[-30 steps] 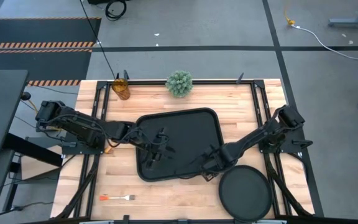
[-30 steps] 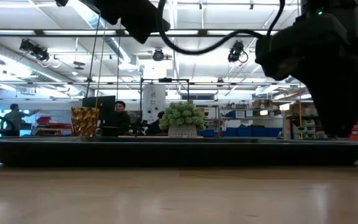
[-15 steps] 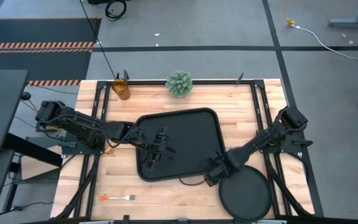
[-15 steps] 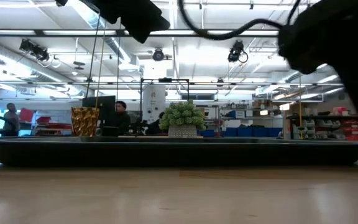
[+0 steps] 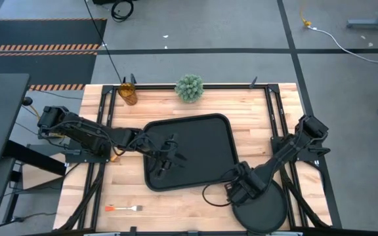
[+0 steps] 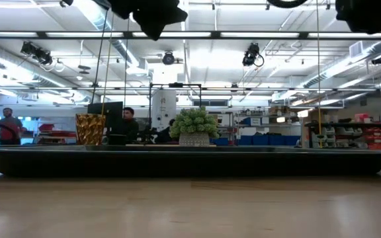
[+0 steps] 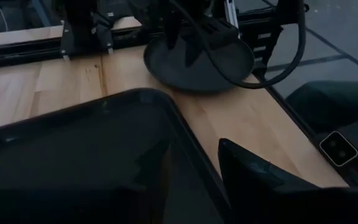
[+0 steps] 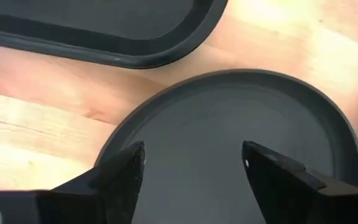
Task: Pick and place plate/cup/fork/spoon on tray
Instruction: Put the black plate on the center of the black tray
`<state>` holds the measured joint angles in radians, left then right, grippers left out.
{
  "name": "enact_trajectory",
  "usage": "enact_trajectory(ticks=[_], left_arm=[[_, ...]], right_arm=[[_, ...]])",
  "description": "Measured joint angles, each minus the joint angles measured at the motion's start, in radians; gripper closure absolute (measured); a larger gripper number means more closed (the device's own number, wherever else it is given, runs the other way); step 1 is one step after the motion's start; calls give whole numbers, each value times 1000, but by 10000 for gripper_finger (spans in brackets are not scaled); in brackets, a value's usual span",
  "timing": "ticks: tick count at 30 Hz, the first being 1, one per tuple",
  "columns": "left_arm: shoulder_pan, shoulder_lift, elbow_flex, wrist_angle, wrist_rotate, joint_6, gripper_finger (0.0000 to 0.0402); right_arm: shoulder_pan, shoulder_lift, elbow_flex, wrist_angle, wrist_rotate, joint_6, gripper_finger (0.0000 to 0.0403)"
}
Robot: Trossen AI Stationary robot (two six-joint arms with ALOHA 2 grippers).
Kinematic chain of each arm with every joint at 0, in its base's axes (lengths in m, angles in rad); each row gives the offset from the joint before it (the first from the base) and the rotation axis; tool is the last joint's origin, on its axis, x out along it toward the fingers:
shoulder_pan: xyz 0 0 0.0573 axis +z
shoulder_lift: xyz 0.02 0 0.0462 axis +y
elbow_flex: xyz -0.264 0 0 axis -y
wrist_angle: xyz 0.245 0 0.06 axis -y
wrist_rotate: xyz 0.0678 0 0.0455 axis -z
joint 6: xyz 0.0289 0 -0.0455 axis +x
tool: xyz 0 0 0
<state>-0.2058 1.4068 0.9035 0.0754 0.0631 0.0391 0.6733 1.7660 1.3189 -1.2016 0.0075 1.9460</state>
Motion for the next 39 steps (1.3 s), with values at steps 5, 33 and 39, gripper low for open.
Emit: enact_trajectory(ticks=[5,33,39], left_arm=[[0,0,0,2,0,-1,260],[-13,0,0,-215,1,-80,260],[-13,0,0,-199,1,-80,260]], right_arm=[[22,0,3,-1,30,42,130],[52,108,-104,424,81,86,151],[56,286,68,218,-90,42,158]])
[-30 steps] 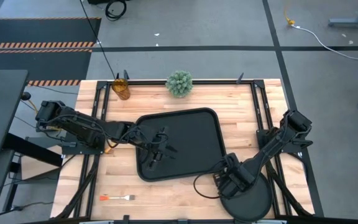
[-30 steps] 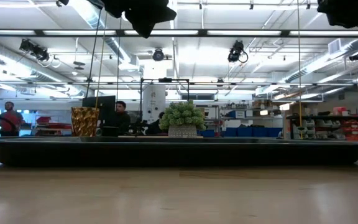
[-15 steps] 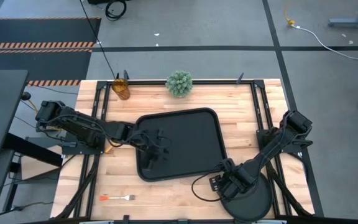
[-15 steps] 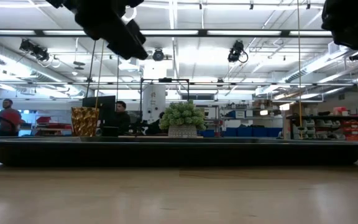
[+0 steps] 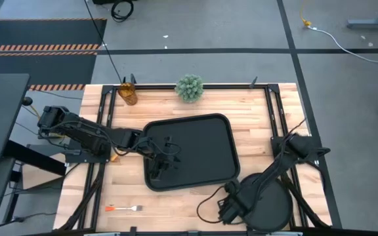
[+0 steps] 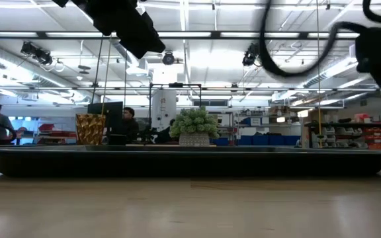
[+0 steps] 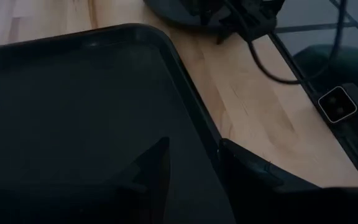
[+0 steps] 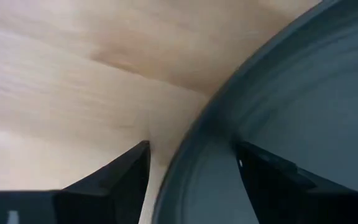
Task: Pick and place plate/cup/fork/spoon on tray
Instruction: Put the black plate on the center of the black tray
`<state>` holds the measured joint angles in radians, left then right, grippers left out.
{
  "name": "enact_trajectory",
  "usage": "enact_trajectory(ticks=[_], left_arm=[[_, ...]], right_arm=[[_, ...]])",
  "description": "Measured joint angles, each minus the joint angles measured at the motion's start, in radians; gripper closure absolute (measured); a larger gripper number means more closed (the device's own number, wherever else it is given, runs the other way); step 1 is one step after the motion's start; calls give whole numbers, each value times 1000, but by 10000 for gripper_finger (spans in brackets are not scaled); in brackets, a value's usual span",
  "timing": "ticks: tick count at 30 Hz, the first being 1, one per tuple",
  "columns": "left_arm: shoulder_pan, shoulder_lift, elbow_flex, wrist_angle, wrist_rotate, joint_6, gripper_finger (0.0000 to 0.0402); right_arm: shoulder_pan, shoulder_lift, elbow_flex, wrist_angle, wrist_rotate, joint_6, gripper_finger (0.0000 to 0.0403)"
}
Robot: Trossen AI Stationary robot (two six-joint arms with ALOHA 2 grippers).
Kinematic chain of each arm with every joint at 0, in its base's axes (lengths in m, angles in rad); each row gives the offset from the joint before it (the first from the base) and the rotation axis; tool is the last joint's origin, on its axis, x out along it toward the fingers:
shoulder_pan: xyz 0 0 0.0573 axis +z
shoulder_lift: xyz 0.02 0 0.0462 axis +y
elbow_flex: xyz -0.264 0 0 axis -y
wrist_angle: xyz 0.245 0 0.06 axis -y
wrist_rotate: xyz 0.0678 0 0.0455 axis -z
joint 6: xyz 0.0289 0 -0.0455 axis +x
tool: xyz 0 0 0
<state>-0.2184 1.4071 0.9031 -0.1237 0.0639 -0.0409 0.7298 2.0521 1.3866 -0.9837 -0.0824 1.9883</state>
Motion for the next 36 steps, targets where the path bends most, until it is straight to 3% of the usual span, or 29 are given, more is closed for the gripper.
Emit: enact_trajectory(ticks=[4,8,36], left_arm=[[0,0,0,6,0,1,260],[0,0,0,31,0,1,260],[0,0,0,75,0,1,260]], right_arm=[[10,74,129,-163,-8,-35,158],[10,108,184,-194,-17,-61,159],[14,132,184,-145,-20,-114,308]])
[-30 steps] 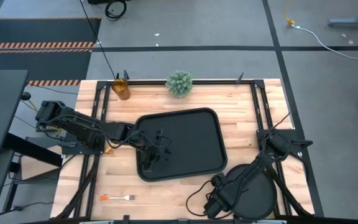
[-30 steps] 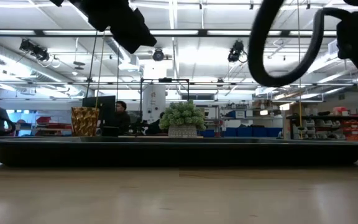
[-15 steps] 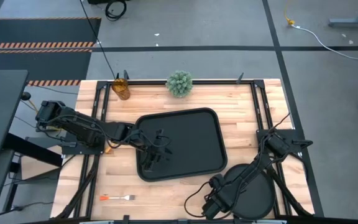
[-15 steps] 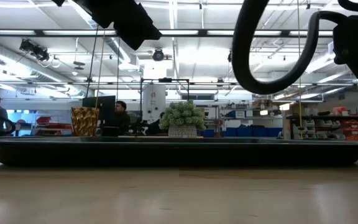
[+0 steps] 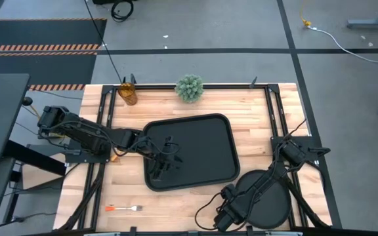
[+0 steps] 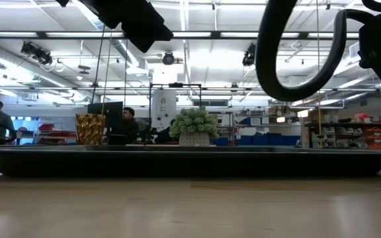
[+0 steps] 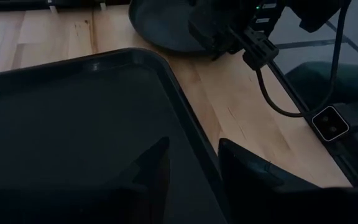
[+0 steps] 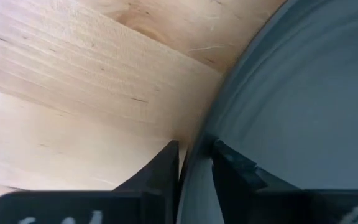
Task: Pick and place plate/cup/fork/spoon on tray
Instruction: Put the black plate on the center of the black tray
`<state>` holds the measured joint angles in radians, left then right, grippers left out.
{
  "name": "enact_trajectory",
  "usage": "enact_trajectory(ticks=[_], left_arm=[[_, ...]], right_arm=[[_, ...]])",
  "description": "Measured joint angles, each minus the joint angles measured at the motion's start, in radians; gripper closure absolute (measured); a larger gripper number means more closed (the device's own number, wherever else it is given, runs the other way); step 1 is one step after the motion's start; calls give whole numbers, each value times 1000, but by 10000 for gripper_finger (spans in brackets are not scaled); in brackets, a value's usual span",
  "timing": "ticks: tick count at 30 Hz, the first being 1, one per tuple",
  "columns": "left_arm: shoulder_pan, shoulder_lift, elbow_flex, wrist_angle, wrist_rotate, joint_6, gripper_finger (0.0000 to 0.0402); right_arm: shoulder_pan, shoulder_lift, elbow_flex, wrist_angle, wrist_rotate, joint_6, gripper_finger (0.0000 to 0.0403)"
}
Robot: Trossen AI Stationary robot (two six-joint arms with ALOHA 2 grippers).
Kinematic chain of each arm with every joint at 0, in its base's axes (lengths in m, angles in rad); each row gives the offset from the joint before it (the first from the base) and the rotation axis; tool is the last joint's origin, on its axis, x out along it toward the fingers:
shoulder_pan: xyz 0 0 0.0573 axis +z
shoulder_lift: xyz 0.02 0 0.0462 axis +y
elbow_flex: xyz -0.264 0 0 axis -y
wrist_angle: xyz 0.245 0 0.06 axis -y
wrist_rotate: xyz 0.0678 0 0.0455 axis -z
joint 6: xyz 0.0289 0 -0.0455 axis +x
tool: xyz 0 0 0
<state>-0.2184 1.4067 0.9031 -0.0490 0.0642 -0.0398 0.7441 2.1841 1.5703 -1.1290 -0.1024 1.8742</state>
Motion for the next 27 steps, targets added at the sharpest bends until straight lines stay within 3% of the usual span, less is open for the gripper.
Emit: enact_trajectory(ticks=[8,13,27], left_arm=[[0,0,0,1,0,-1,260],[0,0,0,2,0,-1,260],[0,0,0,2,0,-1,260]], right_arm=[[3,-4,0,13,-40,5,358],[4,-3,0,33,-102,0,362],[7,-2,0,39,-112,-1,387]])
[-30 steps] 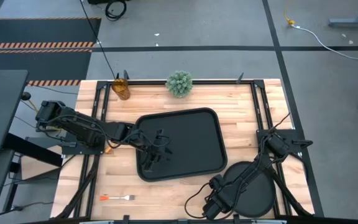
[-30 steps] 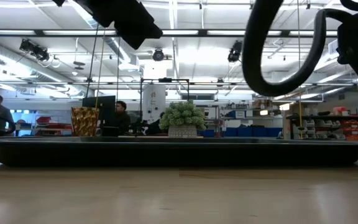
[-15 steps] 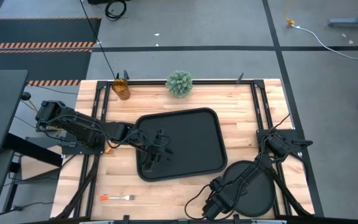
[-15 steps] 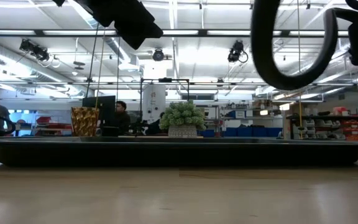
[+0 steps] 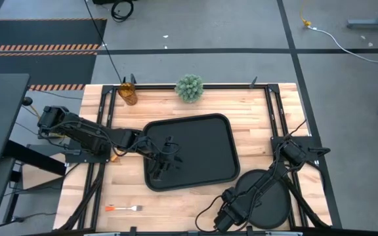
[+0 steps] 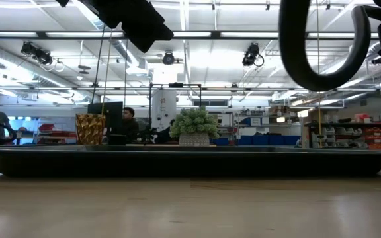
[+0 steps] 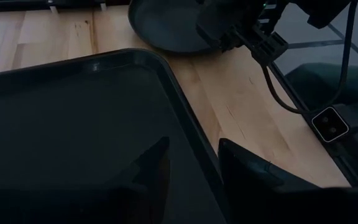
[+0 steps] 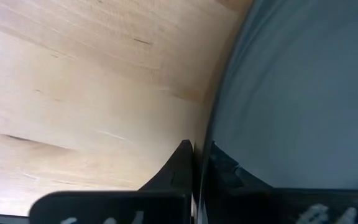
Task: Pick and place plate/cup/fork/spoon on tray
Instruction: Put the black plate on the center of the black tray
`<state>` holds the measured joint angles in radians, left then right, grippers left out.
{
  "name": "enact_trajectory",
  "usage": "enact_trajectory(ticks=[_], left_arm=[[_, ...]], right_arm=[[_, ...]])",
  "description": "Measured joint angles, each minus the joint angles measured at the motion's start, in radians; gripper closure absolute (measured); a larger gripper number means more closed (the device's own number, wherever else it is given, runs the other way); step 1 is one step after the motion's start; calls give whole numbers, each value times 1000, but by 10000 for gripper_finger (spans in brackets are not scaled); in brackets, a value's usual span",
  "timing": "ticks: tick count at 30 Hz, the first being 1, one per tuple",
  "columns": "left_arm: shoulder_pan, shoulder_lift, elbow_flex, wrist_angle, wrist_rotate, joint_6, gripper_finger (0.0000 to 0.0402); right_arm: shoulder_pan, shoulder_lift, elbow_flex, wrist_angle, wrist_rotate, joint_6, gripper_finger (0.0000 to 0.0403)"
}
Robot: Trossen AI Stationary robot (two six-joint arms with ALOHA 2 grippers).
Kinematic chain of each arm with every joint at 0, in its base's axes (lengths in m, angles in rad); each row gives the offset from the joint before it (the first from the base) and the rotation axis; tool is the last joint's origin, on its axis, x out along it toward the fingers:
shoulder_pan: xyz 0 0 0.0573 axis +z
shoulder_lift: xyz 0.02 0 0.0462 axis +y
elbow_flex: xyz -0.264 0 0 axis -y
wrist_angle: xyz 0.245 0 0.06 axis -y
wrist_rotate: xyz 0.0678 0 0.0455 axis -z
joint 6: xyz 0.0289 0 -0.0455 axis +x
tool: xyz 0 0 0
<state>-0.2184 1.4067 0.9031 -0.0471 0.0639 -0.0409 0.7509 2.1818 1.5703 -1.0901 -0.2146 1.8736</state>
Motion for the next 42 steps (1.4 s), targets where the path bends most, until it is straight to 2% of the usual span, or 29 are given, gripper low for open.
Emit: enact_trajectory(ticks=[6,15,21,32,38,42], left_arm=[[0,0,0,0,0,0,260],[0,0,0,34,0,36,260],[0,-9,0,98,0,85,260],[-4,-185,2,-60,-19,47,260],[-40,-199,1,-89,-19,53,260],[-51,-199,1,-88,-19,53,260]], right_arm=[[2,6,34,-22,8,-22,387],[13,8,268,-196,121,-83,391],[30,7,358,-270,197,-94,391],[39,5,373,-434,235,-71,391],[4,2,374,-479,234,-129,391],[-32,-21,374,-480,288,-199,391]])
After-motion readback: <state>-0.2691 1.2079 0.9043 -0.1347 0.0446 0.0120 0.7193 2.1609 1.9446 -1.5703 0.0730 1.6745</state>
